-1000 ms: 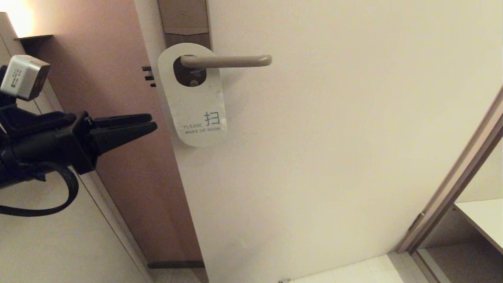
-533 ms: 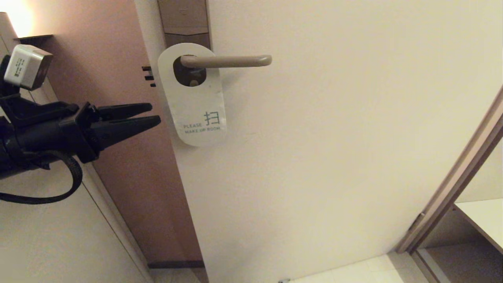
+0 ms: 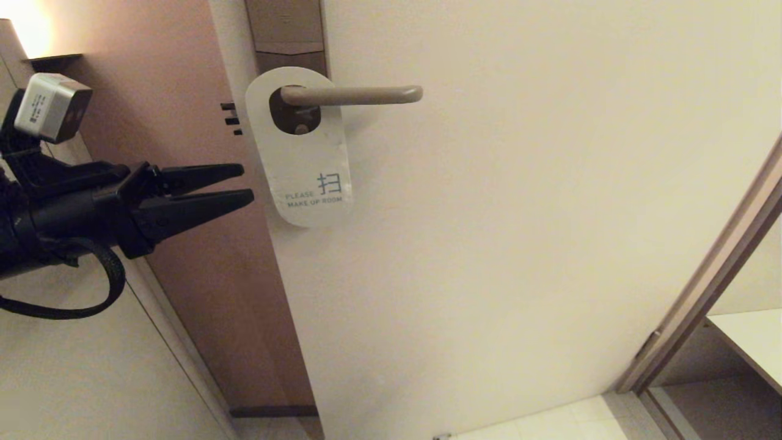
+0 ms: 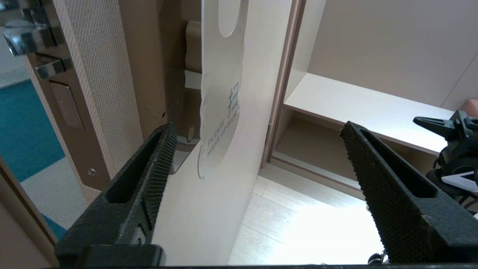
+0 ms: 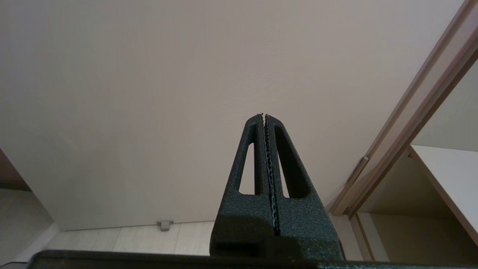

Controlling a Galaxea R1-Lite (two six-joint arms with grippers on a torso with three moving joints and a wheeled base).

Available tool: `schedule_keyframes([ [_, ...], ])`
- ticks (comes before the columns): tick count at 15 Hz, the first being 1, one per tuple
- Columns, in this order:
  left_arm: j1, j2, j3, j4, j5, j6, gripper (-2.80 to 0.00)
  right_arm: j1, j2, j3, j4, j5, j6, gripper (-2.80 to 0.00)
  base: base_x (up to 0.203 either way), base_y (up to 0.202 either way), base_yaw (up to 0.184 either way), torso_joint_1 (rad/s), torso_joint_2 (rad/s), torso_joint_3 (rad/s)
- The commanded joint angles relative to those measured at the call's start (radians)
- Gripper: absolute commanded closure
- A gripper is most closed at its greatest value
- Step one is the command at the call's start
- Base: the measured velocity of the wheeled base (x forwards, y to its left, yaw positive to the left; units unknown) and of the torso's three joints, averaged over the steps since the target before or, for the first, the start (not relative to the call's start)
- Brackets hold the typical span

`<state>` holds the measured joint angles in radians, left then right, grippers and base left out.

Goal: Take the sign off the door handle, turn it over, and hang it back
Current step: Take down the sign

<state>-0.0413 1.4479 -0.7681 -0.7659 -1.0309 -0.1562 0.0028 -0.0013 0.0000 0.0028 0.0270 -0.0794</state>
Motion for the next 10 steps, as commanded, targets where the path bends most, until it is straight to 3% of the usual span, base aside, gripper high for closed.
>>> schedule_keyframes([
  [1,0.000,0.011,0.000,-0.004,-0.006,-0.001,-2.80,0.000,0.001,0.000,0.000,0.001,0.000,0.00,0.000,0.000,0.000,0.000,0.00,0.000],
  [10,-0.020,0.067,-0.044,-0.006,-0.043,-0.001,-2.80,0.000,0.001,0.000,0.001,0.001,-0.002,0.00,0.000,0.000,0.000,0.000,0.00,0.000],
])
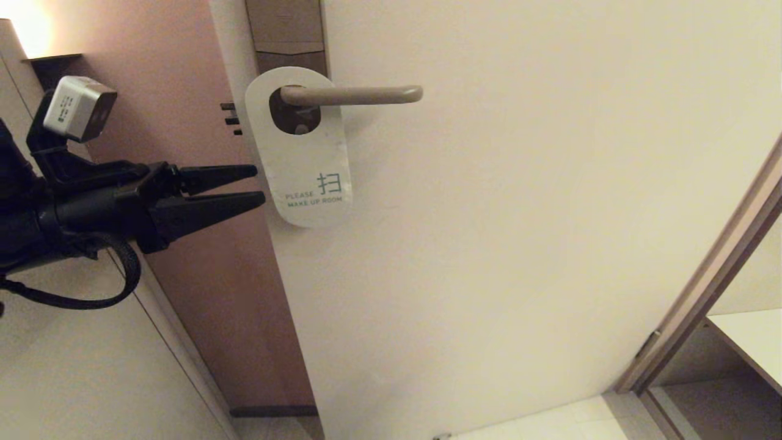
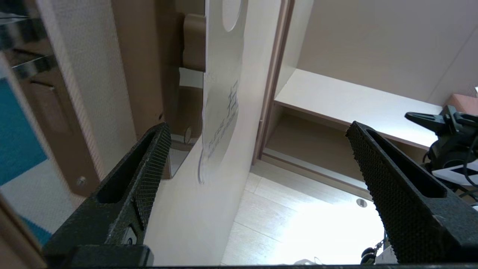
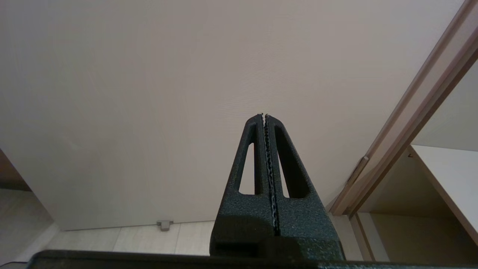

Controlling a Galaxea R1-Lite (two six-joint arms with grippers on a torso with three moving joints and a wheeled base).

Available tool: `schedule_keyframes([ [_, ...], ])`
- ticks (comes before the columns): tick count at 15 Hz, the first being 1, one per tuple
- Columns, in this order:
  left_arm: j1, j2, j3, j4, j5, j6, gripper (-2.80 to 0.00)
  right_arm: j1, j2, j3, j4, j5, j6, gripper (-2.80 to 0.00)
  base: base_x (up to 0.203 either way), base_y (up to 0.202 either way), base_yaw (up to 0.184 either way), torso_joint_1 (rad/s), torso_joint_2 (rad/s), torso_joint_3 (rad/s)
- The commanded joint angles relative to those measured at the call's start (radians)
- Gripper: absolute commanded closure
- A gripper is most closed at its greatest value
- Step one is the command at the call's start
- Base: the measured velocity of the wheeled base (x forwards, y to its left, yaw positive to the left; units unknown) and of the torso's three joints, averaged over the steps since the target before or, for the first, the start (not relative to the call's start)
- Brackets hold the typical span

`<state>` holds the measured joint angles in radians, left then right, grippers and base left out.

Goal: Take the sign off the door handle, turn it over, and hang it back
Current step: Take down the sign

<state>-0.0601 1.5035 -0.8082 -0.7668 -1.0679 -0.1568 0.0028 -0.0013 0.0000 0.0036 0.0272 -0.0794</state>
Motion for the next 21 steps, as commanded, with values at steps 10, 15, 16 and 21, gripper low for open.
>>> schedule_keyframes([
  [10,-0.046,0.053,-0.030,-0.006,-0.004,-0.005,-2.80,0.000,0.001,0.000,0.000,0.000,-0.001,0.00,0.000,0.000,0.000,0.000,0.00,0.000],
  [15,-0.054,0.076,-0.078,-0.006,-0.004,-0.009,-2.80,0.000,0.001,0.000,-0.001,0.000,-0.002,0.00,0.000,0.000,0.000,0.000,0.00,0.000],
  [16,-0.055,0.075,-0.078,-0.006,-0.004,-0.009,-2.80,0.000,0.001,0.000,-0.001,0.000,0.000,0.00,0.000,0.000,0.000,0.000,0.00,0.000],
  [21,-0.073,0.064,-0.083,-0.006,-0.004,-0.009,-2.80,0.000,0.001,0.000,-0.001,0.000,-0.002,0.00,0.000,0.000,0.000,0.000,0.00,0.000],
])
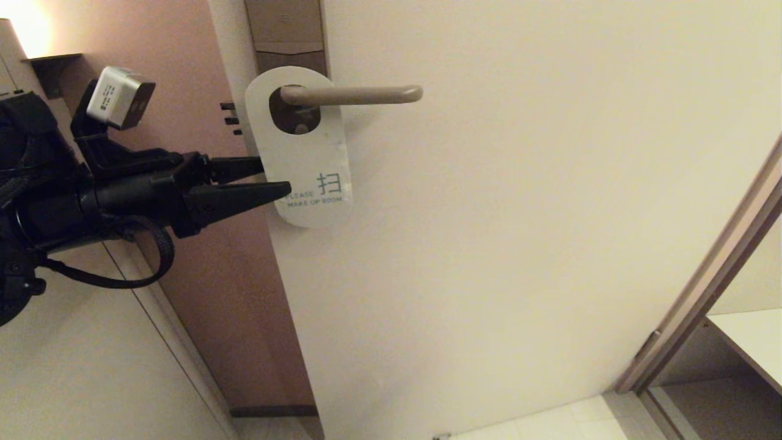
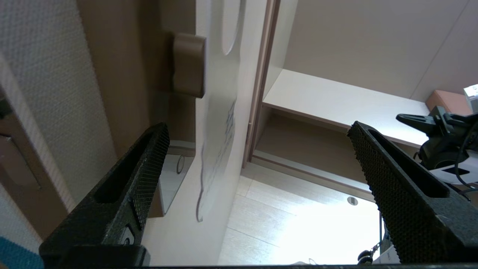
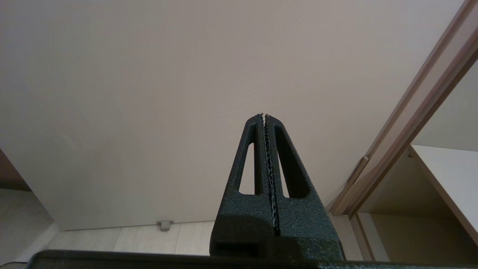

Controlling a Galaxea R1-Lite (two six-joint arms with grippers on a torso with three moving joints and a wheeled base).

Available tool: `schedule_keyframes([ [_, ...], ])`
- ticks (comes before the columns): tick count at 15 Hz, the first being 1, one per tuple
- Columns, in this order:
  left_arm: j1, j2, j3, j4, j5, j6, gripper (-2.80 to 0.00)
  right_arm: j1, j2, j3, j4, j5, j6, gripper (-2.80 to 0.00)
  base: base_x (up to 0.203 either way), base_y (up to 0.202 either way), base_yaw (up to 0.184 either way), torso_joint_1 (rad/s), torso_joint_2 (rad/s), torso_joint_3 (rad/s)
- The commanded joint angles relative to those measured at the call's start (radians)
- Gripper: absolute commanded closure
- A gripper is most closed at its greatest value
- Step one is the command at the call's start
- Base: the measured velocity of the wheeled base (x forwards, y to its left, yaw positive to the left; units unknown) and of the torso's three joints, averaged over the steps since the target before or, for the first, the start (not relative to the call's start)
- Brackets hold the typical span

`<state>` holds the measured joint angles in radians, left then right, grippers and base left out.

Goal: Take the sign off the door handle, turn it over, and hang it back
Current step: Take down the sign

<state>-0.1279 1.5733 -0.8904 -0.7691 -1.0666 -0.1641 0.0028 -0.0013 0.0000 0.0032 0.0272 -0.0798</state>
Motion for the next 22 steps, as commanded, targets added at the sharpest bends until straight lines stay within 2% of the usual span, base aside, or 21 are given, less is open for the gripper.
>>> schedule_keyframes([
  [1,-0.007,-0.009,-0.002,-0.004,-0.006,-0.002,-2.80,0.000,0.001,0.000,0.000,0.000,0.000,0.00,0.000,0.000,0.000,0.000,0.00,0.000],
  [14,-0.067,-0.041,-0.001,-0.003,-0.006,-0.003,-2.80,0.000,0.001,0.000,0.000,0.000,-0.001,0.00,0.000,0.000,0.000,0.000,0.00,0.000],
  [22,-0.068,-0.001,-0.002,-0.004,0.003,0.002,-2.80,0.000,0.001,0.000,0.000,0.000,-0.001,0.00,0.000,0.000,0.000,0.000,0.00,0.000],
])
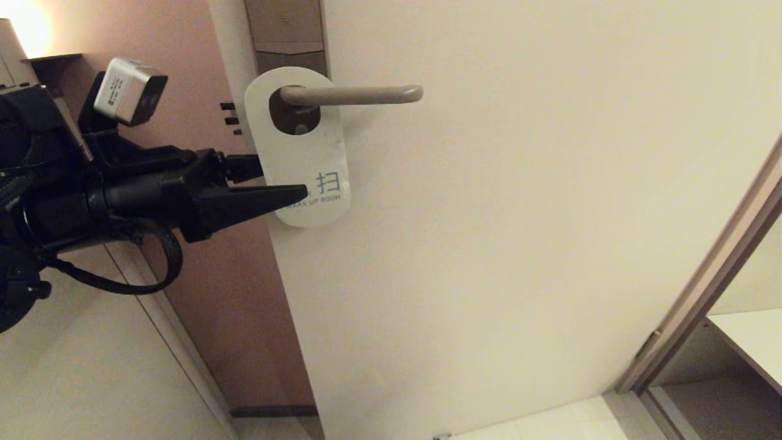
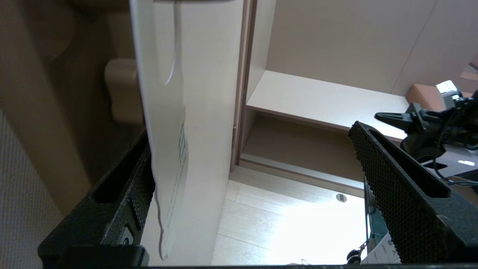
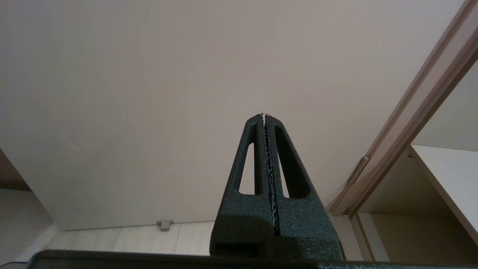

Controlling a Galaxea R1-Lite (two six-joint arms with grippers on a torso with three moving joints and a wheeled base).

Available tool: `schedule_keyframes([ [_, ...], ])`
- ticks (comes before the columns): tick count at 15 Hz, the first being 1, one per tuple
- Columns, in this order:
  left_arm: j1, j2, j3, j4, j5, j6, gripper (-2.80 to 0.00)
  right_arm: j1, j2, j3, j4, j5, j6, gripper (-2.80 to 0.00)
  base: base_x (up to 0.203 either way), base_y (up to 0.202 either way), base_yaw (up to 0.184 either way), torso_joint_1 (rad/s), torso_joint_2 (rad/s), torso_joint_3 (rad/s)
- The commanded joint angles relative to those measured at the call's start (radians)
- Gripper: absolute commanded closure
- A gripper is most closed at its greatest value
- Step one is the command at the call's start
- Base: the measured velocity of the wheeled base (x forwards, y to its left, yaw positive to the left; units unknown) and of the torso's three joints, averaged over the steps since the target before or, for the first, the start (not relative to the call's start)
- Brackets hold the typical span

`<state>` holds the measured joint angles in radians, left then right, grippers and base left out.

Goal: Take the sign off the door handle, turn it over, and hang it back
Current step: Take down the sign

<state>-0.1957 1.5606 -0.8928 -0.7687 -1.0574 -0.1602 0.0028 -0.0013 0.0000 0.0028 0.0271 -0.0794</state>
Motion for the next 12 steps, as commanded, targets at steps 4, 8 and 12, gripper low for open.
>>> schedule_keyframes([
  [4,0.001,0.018,-0.002,-0.004,-0.001,-0.002,-2.80,0.000,0.001,0.000,0.000,0.001,-0.002,0.00,0.000,0.000,0.000,0.000,0.00,0.000],
  [8,-0.004,0.007,-0.002,-0.004,-0.008,-0.001,-2.80,0.000,0.001,0.000,0.000,0.001,0.000,0.00,0.000,0.000,0.000,0.000,0.00,0.000],
  [12,-0.023,-0.010,-0.002,-0.004,-0.012,-0.004,-2.80,0.000,0.001,0.000,0.000,0.001,-0.001,0.00,0.000,0.000,0.000,0.000,0.00,0.000],
])
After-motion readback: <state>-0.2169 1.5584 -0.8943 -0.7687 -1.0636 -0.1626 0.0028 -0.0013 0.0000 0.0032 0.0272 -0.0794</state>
